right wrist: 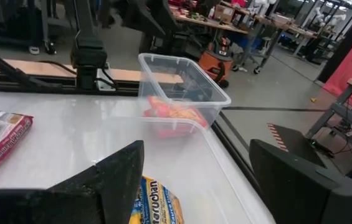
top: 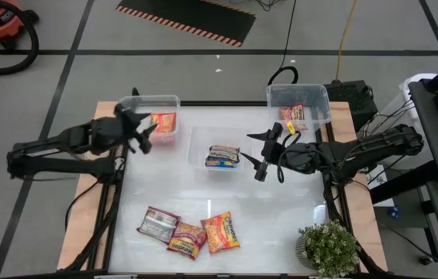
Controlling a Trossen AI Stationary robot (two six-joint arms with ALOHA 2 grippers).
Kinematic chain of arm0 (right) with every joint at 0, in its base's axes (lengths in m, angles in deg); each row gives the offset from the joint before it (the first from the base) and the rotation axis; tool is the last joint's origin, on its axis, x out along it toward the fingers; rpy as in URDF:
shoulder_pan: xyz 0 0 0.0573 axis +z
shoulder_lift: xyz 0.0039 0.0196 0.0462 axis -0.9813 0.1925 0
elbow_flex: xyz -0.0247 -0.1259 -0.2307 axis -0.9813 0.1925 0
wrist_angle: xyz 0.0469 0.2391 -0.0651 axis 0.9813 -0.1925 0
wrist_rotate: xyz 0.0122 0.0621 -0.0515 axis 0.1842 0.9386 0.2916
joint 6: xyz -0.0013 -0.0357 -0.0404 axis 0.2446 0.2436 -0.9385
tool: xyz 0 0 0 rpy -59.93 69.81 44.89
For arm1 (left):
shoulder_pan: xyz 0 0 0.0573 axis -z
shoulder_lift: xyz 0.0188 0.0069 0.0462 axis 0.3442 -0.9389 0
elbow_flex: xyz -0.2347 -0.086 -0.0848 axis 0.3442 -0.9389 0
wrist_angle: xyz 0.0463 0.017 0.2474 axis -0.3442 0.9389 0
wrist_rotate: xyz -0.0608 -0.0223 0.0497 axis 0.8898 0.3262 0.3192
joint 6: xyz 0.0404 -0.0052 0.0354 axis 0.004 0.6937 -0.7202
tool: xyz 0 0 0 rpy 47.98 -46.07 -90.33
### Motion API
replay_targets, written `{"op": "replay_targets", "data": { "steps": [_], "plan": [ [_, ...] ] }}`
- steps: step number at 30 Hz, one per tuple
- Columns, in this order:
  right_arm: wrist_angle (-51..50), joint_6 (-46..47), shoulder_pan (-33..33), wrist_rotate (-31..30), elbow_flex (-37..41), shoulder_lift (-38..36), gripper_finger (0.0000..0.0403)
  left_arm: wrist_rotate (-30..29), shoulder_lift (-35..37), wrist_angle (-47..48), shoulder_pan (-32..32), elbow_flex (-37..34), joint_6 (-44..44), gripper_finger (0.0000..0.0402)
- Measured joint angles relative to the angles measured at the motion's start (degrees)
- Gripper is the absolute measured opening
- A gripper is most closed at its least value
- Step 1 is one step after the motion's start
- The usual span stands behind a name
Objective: Sort Maruchan noodles
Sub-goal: Put the right red noodle pack into the top right transparent bin
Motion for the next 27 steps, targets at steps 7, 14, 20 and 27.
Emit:
{"op": "replay_targets", "data": {
  "steps": [7, 14, 20, 27],
  "plan": [
    [-0.35, 3.99, 0.02, 0.04, 0.00, 0.00, 0.0281, 4.94, 3.52, 5.29, 7.71, 0.00, 10.89, 0.0225],
    [-0.46, 7.50, 0.11, 0.10, 0.11, 1.12, 0.0281, 6.85, 0.23, 6.95, 17.55, -0.06, 19.04, 0.0225],
    [2.99, 8.32, 0.11, 1.12, 0.12, 4.89, 0.0281, 8.51, -4.65, -4.49, 27.16, -0.09, 15.83, 0.0225],
    [18.45, 5.36, 0.58, 12.28, 0.03, 12.05, 0.0281, 8.68, -9.42, -5.84, 33.18, -0.09, 12.27, 0.0225]
  ]
}}
